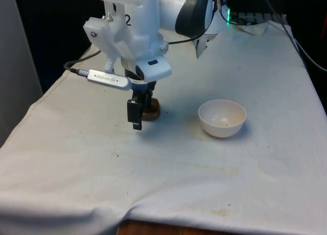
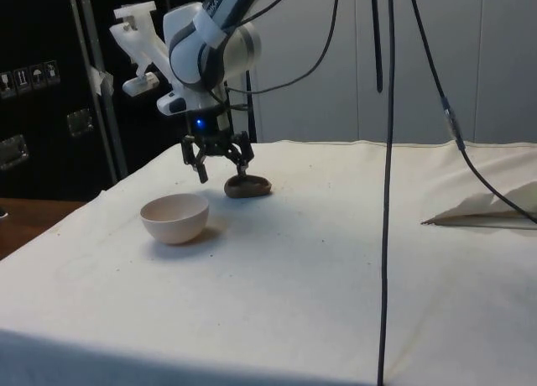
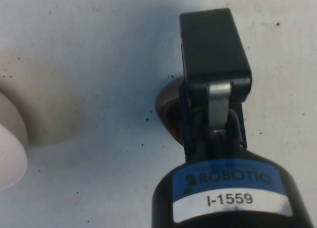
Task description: Pour the coffee beans from the cup into the bowl.
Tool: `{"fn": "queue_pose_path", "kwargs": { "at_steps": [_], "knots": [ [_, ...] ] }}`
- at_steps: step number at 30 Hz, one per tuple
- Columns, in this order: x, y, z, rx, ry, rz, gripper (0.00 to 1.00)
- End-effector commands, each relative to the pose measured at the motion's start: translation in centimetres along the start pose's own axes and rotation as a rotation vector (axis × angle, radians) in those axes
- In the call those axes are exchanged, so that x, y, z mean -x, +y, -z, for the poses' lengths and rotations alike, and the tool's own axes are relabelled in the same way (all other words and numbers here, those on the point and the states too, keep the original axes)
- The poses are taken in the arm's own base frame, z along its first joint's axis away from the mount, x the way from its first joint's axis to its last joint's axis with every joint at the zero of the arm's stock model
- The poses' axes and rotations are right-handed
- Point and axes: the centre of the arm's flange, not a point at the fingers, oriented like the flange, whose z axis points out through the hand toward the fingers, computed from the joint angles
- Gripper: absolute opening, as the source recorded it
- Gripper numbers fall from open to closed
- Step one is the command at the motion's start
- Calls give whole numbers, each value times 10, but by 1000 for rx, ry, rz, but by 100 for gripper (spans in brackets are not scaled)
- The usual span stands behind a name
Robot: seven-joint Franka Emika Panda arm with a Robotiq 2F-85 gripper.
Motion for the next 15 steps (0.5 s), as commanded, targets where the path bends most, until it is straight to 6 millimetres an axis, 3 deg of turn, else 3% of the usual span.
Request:
{"fn": "queue_pose_path", "kwargs": {
  "at_steps": [1,4,5,6,7,14,15],
  "knots": [
    [-1,1,-1,15,0,7,99],
    [0,1,-1,15,0,11,84],
    [-1,0,-1,0,0,7,75],
    [0,1,-1,16,0,12,75],
    [0,1,-2,14,0,13,63],
    [0,0,-1,1,0,12,25],
    [0,1,-2,15,0,16,25]
  ]
}}
